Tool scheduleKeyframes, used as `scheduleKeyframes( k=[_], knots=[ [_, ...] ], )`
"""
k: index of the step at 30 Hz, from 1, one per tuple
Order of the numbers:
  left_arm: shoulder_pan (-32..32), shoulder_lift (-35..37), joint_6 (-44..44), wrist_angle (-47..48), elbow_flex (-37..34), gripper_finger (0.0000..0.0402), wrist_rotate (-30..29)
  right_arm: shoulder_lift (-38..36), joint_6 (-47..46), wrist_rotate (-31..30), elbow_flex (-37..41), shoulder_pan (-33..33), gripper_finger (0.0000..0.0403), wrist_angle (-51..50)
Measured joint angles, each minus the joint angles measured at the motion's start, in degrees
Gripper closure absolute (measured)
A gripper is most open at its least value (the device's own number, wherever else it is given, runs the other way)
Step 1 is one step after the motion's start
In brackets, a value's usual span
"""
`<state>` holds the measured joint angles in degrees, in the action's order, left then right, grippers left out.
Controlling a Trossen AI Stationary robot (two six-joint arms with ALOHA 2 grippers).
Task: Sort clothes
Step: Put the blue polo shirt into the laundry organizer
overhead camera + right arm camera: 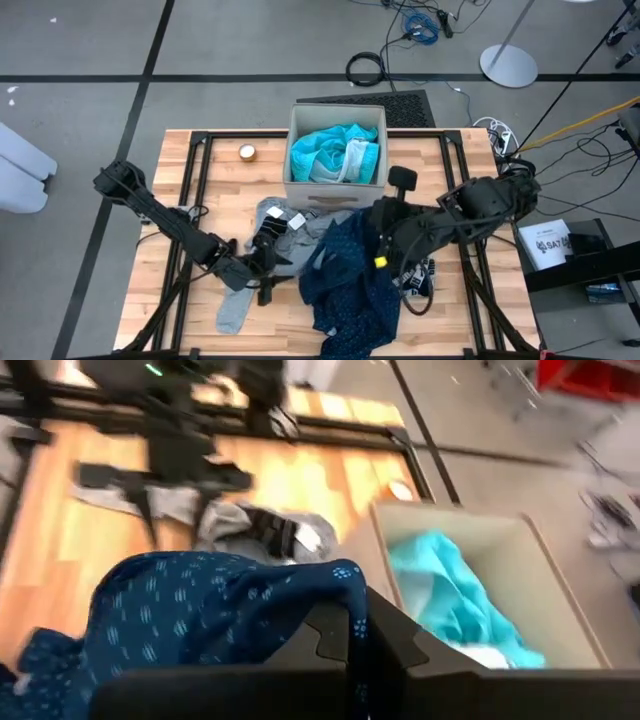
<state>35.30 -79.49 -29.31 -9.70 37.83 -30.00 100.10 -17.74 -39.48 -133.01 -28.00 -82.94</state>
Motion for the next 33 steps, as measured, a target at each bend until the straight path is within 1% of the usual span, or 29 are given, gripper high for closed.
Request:
scheduleKeyframes(
  k=[3,6,9,11,14,17,22,26,33],
  knots=[
    [0.08,-2.52,2.89,-8.53,-0.56,0.0212,0.0,0.01,-2.61,0.35,0.04,0.64,0.0403,-3.0],
    [-0.02,-6.19,5.83,-15.44,-0.64,0.0212,0.02,0.02,-2.74,0.54,0.04,0.68,0.0403,-3.59],
    [-0.98,-10.11,7.42,-18.7,-0.64,0.0212,-0.01,0.04,-2.6,0.58,0.04,0.64,0.0403,-3.6],
    [-2.15,-11.74,6.43,-18.24,-0.35,0.0212,-0.3,0.03,-2.34,0.57,0.04,0.52,0.0403,-3.7],
    [-3.78,-11.99,6.17,-18.71,0.69,0.0212,-0.29,0.04,-2.18,0.75,0.04,0.48,0.0403,-3.81],
    [-4.52,-11.97,6.27,-18.31,0.73,0.0212,-1.51,0.04,-2.18,0.8,0.04,0.53,0.0403,-3.89],
    [-4.95,-12.85,6.34,-19.45,0.71,0.0212,-1.41,0.06,-2.18,0.8,0.04,0.53,0.0403,-3.98],
    [-5.25,-14.85,8.86,-22.15,1.44,0.0212,3.45,0.06,-2.16,0.82,0.04,0.51,0.0403,-3.98],
    [-7.62,-18.33,8.75,-14.9,7.22,0.0212,10.0,0.08,-2.42,0.82,0.04,0.51,0.0403,-3.98]
  ],
)
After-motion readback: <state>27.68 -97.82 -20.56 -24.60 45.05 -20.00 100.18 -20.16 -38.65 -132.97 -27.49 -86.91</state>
